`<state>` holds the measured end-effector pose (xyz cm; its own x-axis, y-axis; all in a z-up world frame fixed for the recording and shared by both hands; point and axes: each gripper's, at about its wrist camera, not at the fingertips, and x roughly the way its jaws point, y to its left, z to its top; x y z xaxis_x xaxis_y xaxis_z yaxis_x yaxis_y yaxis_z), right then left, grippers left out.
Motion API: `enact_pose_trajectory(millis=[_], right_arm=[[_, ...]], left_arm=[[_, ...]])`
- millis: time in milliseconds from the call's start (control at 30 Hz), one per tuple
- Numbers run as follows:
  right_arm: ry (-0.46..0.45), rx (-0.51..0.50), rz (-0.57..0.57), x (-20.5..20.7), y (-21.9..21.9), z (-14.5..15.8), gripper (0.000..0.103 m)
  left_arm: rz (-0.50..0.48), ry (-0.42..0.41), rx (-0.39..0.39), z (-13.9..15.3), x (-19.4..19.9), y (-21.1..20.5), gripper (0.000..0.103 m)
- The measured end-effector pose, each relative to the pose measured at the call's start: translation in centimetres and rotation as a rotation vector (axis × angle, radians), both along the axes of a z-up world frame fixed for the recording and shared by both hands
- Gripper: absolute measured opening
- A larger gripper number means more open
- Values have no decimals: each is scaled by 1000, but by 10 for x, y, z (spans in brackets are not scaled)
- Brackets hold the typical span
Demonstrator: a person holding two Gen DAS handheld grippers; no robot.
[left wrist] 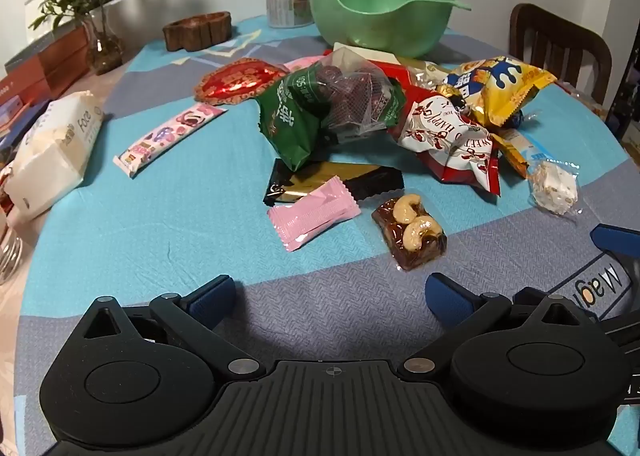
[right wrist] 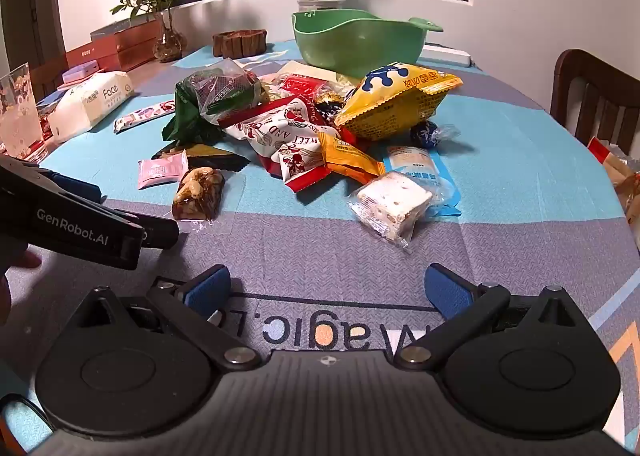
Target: Organize snacks
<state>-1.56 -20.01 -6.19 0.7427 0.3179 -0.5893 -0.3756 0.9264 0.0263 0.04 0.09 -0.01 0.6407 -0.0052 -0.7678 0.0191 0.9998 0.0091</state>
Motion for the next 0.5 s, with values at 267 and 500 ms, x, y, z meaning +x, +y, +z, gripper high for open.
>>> enact_pose_trajectory(millis=[267,500], right_arm=[[3,3,0,0,0,0,103],[2,3,0,0,0,0,103]], left_arm=[[10,-16,6,3,-3,-1,103],[9,-28,8,1,-6,-2,103]])
